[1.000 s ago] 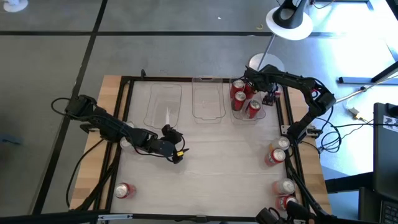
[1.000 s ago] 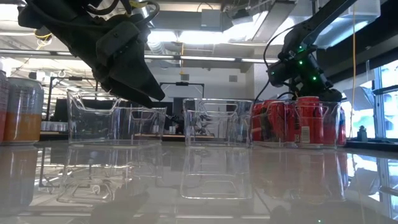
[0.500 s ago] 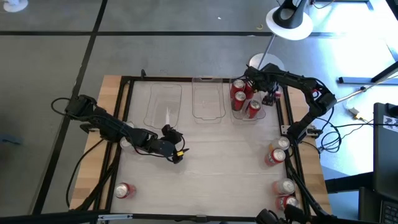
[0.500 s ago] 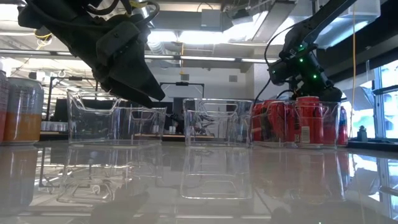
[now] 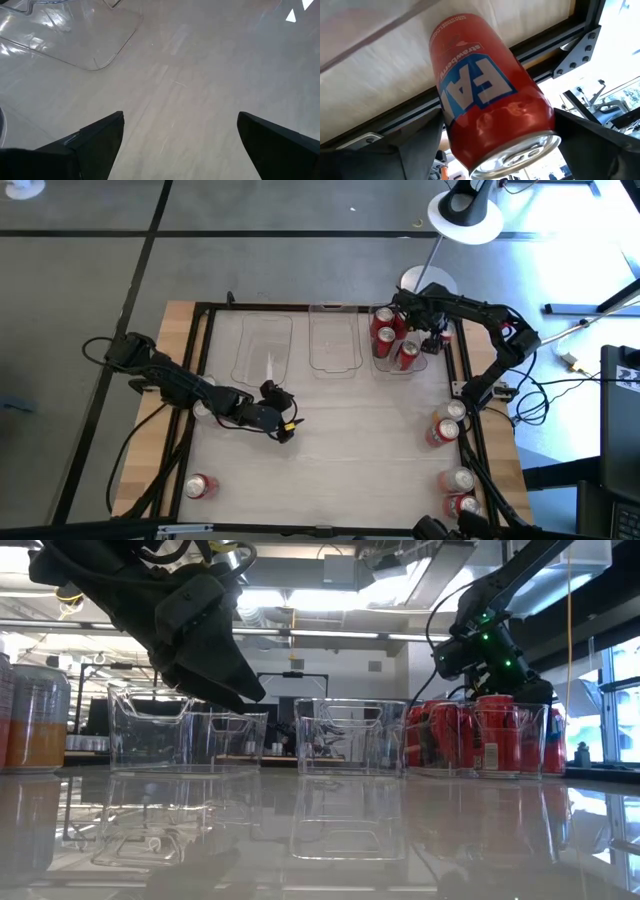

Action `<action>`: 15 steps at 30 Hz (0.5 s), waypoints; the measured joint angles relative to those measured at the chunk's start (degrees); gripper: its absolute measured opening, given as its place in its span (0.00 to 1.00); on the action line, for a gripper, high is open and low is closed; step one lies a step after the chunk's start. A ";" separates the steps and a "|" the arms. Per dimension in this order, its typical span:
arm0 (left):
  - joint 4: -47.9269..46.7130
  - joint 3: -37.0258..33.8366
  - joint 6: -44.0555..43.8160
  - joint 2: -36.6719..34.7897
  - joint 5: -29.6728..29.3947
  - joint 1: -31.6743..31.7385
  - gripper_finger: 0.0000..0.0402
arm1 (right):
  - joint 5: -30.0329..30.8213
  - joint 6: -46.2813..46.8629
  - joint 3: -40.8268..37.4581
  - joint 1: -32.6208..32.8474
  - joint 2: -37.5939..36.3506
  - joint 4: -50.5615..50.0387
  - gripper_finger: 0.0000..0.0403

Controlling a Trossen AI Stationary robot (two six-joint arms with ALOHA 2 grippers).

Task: Sort soda cans
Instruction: Put the top right red soda can into the middle transparent bin

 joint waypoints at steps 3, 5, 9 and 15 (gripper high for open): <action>-0.01 0.00 -0.01 0.00 0.00 0.00 0.93 | 0.12 -0.96 -0.02 0.00 0.04 0.03 0.88; 0.01 0.00 -0.04 0.00 0.00 0.00 0.93 | -0.16 -1.33 -0.02 0.00 0.04 0.04 0.88; 0.00 0.00 -0.32 0.00 0.00 0.00 0.93 | -0.85 -1.43 -0.02 0.00 0.02 -0.08 0.88; -0.01 0.00 -0.07 0.00 0.00 0.00 0.93 | -3.92 -1.53 -0.45 0.00 0.02 -1.32 0.87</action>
